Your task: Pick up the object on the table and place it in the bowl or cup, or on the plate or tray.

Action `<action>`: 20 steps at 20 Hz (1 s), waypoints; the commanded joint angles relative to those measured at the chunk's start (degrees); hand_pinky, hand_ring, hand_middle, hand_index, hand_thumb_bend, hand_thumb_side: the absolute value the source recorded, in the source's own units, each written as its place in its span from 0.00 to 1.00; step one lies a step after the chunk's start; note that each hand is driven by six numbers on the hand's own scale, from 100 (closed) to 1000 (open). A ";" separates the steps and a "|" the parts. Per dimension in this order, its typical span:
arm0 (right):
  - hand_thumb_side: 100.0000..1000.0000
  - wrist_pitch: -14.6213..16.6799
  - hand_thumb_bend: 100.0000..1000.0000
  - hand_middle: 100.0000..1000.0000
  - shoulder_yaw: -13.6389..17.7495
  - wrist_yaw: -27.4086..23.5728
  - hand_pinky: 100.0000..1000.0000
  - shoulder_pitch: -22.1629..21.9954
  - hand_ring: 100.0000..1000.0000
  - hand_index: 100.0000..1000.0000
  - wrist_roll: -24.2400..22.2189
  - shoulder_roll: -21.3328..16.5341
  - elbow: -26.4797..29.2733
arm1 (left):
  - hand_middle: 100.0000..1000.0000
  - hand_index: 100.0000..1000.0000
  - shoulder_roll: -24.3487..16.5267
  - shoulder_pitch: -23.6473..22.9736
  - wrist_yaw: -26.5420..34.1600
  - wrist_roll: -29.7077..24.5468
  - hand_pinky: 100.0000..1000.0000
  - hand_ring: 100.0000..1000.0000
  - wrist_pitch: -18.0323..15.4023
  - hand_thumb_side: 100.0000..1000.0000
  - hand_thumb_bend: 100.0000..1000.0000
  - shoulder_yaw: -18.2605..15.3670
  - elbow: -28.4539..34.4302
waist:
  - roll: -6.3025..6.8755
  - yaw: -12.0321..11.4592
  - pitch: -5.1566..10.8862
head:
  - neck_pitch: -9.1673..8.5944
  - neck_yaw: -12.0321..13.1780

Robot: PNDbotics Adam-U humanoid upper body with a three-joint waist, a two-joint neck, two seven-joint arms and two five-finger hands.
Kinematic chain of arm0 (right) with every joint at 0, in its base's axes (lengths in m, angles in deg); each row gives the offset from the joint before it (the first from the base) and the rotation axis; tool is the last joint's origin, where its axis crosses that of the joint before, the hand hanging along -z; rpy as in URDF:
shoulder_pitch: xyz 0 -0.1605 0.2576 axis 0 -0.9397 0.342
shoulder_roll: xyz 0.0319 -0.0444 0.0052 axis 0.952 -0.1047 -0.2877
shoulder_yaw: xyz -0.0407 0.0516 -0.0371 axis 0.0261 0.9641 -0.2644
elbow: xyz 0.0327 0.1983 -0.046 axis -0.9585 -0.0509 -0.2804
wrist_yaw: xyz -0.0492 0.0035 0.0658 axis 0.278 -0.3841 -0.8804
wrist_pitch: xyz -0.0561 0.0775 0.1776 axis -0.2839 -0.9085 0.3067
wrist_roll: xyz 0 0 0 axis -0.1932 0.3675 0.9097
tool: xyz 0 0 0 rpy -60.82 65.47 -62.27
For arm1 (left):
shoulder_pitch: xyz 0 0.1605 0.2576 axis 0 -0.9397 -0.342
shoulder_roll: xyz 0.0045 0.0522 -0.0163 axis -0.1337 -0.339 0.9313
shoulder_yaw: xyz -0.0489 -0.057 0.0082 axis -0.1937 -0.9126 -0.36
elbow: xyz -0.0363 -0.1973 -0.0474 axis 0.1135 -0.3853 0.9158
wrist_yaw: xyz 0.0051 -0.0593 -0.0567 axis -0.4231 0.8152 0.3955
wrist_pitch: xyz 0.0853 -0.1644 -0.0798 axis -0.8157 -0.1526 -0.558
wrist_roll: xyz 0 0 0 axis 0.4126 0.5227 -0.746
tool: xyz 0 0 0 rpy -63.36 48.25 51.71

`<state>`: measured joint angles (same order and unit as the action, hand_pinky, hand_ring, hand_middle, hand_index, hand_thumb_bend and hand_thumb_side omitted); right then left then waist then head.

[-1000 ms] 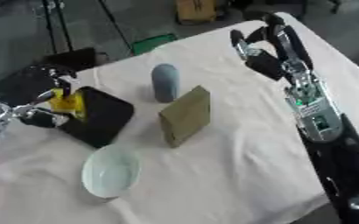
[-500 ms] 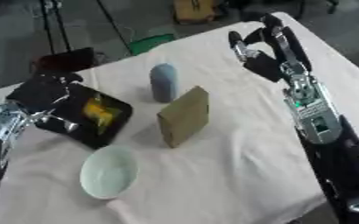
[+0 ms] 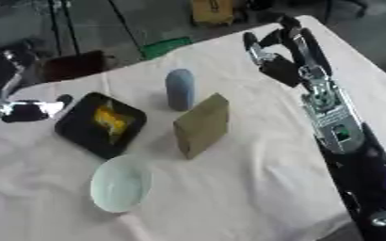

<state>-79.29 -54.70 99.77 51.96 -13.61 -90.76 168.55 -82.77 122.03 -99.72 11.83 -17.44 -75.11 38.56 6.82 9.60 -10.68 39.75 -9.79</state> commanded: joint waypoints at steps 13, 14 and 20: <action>0.49 -0.21 0.23 0.78 0.86 0.18 0.66 0.51 0.52 0.84 0.63 -1.40 0.88 | 0.85 0.84 -4.40 -12.94 38.55 -4.91 0.75 0.81 9.09 0.60 0.43 -6.35 20.56 | -0.70 -1.31 0.56 | -0.59 -1.43; 0.49 -0.20 0.23 0.78 0.84 0.18 0.66 0.50 0.52 0.84 0.63 -1.41 0.89 | 0.85 0.84 -4.14 -13.29 38.63 -4.92 0.75 0.81 9.35 0.60 0.44 -6.53 20.99 | -0.71 -1.41 0.54 | -0.57 -1.45; 0.49 -0.25 0.24 0.78 0.94 0.04 0.66 0.28 0.52 0.84 0.75 -1.61 0.85 | 0.84 0.84 -3.49 -14.16 38.49 -5.20 0.75 0.80 10.40 0.61 0.44 -6.89 23.01 | -0.60 -1.53 0.49 | -0.45 -1.50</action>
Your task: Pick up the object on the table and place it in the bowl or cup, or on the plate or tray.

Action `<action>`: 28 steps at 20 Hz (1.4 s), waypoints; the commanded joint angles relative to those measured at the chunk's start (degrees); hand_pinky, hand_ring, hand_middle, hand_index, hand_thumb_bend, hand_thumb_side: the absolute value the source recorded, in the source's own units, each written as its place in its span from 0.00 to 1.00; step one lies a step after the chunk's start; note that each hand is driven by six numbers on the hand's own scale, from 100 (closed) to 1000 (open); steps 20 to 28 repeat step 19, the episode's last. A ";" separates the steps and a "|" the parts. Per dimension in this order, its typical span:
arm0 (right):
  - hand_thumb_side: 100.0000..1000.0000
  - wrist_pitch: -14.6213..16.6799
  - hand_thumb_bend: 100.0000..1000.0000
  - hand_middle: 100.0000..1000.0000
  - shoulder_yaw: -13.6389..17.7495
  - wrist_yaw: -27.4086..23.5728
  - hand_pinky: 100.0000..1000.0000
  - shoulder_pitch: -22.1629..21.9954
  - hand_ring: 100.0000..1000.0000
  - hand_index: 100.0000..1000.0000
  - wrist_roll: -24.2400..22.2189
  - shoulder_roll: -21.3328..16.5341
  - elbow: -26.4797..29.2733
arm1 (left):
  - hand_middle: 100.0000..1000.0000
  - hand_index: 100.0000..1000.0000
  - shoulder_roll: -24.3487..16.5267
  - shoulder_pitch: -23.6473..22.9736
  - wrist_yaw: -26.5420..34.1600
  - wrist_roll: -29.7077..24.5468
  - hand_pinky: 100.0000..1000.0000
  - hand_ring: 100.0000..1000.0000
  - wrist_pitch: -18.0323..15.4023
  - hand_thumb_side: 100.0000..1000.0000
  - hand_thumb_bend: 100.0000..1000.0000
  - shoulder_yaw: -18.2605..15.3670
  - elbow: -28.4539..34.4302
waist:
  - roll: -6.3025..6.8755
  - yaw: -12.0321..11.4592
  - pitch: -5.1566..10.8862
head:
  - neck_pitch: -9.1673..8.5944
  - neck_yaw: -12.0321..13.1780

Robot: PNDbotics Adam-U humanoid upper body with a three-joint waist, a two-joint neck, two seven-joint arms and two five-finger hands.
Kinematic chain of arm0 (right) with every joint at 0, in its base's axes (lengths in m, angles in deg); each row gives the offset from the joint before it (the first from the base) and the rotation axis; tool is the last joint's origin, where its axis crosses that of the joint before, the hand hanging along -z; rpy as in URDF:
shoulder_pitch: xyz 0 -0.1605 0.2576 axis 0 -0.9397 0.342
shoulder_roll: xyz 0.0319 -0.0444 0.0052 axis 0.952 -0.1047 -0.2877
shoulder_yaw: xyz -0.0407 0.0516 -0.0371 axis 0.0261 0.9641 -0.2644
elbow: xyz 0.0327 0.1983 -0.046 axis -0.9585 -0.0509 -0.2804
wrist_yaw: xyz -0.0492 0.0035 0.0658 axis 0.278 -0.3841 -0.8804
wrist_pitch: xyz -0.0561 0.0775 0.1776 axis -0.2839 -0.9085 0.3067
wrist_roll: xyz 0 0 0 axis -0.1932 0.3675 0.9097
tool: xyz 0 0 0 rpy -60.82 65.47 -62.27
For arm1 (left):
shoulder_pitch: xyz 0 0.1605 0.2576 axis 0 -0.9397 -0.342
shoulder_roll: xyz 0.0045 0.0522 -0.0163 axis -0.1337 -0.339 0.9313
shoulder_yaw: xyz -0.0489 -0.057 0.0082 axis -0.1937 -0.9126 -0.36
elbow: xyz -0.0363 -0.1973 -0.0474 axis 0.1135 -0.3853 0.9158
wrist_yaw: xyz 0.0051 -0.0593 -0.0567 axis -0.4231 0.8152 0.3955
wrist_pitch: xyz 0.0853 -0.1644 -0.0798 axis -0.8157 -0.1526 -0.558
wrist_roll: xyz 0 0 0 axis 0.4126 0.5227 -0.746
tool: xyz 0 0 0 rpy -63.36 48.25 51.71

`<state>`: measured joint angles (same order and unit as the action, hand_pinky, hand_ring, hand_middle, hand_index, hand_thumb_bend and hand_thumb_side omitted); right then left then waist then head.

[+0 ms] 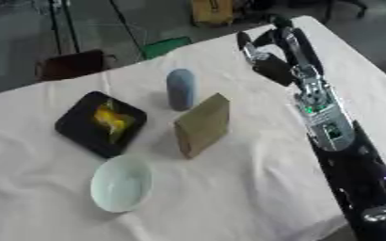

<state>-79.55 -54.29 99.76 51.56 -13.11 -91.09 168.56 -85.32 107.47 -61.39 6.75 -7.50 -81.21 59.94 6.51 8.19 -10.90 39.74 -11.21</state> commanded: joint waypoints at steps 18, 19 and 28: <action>0.49 0.07 0.25 0.78 0.44 0.16 0.66 0.56 0.52 0.84 0.27 -1.25 1.02 | 0.84 0.84 -0.62 -0.27 -0.16 -2.55 0.75 0.80 0.84 0.65 0.47 0.00 2.73 | -0.05 -0.72 0.88 | 0.00 -0.32; 0.49 0.06 0.25 0.78 0.43 0.15 0.66 0.50 0.52 0.84 0.26 -1.23 0.99 | 0.84 0.84 -0.60 -0.38 -0.17 -2.60 0.75 0.80 0.85 0.65 0.47 0.03 2.79 | -0.06 -0.78 0.93 | 0.02 -0.31; 0.49 0.06 0.25 0.78 0.43 0.15 0.66 0.50 0.52 0.84 0.26 -1.23 0.99 | 0.84 0.84 -0.60 -0.38 -0.17 -2.60 0.75 0.80 0.85 0.65 0.47 0.03 2.79 | -0.06 -0.78 0.93 | 0.02 -0.31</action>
